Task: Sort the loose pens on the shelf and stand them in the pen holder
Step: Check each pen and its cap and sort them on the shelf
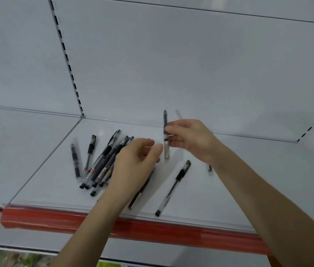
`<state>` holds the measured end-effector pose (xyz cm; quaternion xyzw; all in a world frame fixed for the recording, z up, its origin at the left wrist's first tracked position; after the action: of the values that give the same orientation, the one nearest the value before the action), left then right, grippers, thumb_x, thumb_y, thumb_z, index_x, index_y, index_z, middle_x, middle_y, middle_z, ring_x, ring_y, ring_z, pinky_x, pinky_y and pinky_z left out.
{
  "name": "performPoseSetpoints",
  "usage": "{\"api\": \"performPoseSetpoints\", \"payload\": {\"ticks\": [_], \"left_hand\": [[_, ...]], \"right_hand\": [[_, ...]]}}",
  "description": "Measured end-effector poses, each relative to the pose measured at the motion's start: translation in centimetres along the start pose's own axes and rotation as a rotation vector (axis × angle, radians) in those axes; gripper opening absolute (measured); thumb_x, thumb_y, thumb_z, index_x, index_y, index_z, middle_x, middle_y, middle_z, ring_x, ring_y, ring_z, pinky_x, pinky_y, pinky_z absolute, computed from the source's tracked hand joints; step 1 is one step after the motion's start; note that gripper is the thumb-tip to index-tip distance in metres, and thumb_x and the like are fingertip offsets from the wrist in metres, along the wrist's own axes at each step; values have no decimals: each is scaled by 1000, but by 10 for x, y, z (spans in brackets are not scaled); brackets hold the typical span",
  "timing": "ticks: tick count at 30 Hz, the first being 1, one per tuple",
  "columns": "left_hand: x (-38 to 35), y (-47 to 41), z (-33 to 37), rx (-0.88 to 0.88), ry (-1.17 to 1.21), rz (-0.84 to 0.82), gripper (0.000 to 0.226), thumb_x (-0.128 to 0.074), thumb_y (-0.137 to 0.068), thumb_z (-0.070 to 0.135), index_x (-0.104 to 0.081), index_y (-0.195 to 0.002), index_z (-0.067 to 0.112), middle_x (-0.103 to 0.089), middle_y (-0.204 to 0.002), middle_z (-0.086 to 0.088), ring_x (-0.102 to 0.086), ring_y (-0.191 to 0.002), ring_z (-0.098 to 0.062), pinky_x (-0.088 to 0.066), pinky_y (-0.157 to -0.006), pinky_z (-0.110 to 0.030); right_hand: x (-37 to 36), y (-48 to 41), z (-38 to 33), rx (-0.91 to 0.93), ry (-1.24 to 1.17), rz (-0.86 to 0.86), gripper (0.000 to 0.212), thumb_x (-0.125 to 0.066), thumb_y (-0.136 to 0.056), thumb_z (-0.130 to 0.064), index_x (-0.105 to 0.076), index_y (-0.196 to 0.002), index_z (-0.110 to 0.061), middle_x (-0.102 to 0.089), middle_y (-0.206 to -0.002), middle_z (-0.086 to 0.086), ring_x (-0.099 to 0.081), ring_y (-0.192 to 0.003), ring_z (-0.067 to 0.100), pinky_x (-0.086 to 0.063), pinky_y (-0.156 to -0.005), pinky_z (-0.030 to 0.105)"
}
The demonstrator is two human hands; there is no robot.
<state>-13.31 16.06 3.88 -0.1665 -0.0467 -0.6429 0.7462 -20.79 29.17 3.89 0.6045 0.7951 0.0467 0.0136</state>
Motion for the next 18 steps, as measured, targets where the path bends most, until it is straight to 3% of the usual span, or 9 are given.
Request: {"api": "performPoseSetpoints", "payload": {"ticks": [2,6,8,14,18], "left_hand": [[-14,-3,-3,80,144,-62,32,-62,-84,25,-60,-111,8,-72,-85,-2,-71,-77,-12,-57,-77,-33],[-18,-2,-3,96,175,-104,29,-62,-85,10,-57,-114,6,-72,-83,-8,-72,-71,-14,-59,-70,-31],[-18,-1,-4,74,145,-116,26,-62,-85,8,-60,-111,8,-72,-80,-9,-71,-70,-14,-59,-71,-33],[-13,3,2,24,157,-120,21,-60,-85,3,-63,-99,17,-65,-69,-13,-62,-53,-5,-49,-53,-15],[-14,6,4,24,193,-137,21,-57,-86,2,-63,-95,19,-59,-66,-6,-58,-51,-3,-48,-52,-13]], "right_hand": [[-12,15,1,12,20,-49,3,-60,-85,-4,-62,-85,-7,-66,-73,4,-65,-65,13,-57,-70,26],[-12,25,1,23,109,-79,9,-62,-85,-8,-62,-93,-10,-69,-81,2,-68,-74,12,-57,-76,27],[-13,26,1,12,171,-117,11,-63,-85,-12,-62,-97,-10,-70,-84,3,-68,-76,11,-56,-72,23],[8,19,-20,48,56,36,18,-58,-88,-28,-62,-92,-12,-66,-82,2,-64,-67,10,-52,-62,21],[15,17,-38,159,2,96,13,-58,-89,-22,-63,-96,-12,-64,-82,3,-62,-68,12,-51,-60,21]]}}
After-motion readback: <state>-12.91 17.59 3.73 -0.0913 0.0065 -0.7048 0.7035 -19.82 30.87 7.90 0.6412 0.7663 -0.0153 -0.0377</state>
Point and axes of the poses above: each hand's wrist, its own y-axis away from the middle knuckle, its own x-axis out of the back of the hand, z = x × y, the point moved 10 cm from there along -y, towards the middle knuckle
